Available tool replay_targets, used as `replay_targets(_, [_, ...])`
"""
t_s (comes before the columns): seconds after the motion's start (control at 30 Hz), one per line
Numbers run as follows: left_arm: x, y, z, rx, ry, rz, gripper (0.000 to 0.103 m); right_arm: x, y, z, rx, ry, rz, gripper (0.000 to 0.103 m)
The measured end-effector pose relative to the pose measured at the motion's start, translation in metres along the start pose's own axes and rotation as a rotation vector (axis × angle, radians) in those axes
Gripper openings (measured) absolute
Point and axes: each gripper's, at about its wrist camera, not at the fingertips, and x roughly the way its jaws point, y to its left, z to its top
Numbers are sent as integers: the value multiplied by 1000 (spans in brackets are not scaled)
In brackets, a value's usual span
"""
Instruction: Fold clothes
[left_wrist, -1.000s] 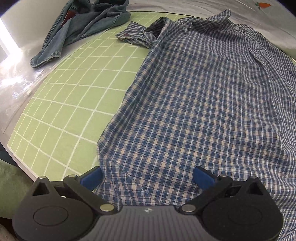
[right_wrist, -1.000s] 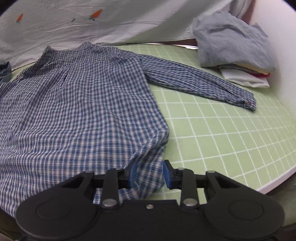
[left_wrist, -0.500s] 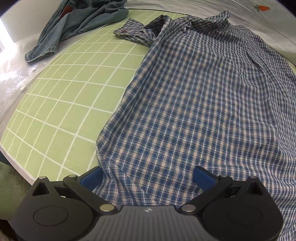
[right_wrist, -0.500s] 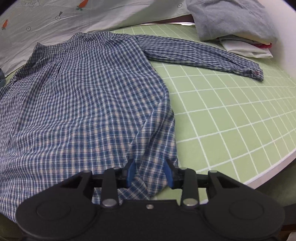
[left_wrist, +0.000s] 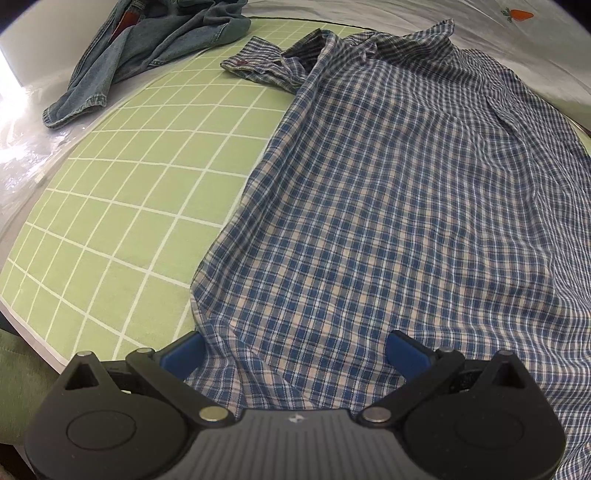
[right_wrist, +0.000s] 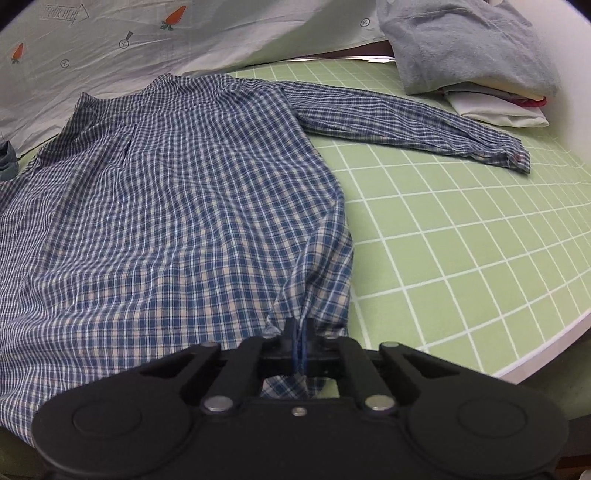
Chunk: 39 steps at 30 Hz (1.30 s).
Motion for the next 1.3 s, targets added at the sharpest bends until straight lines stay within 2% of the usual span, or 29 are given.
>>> replay_targets(0.1, [0, 2, 0, 4, -3, -3, 103, -26, -13, 4, 31, -43, -51, 0])
replay_targets(0.2, [1, 6, 0, -9, -7, -1, 103, -39, -41, 3, 119, -44, -107, 0])
replay_targets(0.3, [1, 8, 0, -19, -4, 1, 103, -24, -58, -4, 72, 28, -253, 0])
replay_targets(0.37, [2, 8, 2, -26, 4, 0, 103, -21, -62, -3, 54, 45, -290, 1])
replay_targets(0.4, [2, 9, 3, -34, 9, 3, 103, -22, -63, -1, 53, 36, -287, 4])
replay_targets(0.43, [2, 9, 4, -42, 13, 5, 103, -24, -61, 2, 53, 18, -281, 13])
replay_targets(0.5, [0, 11, 7, -54, 9, 1, 103, -24, -52, 10, 35, -13, -292, 57])
replay_targets(0.6, [-9, 15, 15, -68, -32, -22, 103, -19, -34, 21, -9, -62, -271, 85])
replay_targets(0.67, [-17, 21, 27, -91, -74, -43, 103, -11, -18, 32, -26, -76, -223, 98])
replay_targets(0.7, [-20, 24, 34, -111, -94, -51, 103, -7, -10, 37, -32, -81, -201, 101])
replay_targets(0.83, [-25, 40, 63, -198, -157, -62, 103, 11, 29, 50, -72, -58, -122, 103])
replay_targets(0.97, [-18, 50, 98, -238, -190, -44, 103, 32, 66, 59, -108, -33, -74, 103])
replay_targets(1.13, [8, 62, 148, -267, -204, -35, 102, 66, 93, 75, -117, 24, -77, 103])
replay_targets(1.3, [46, 68, 206, -266, -211, -24, 102, 98, 104, 100, -88, 55, -107, 103])
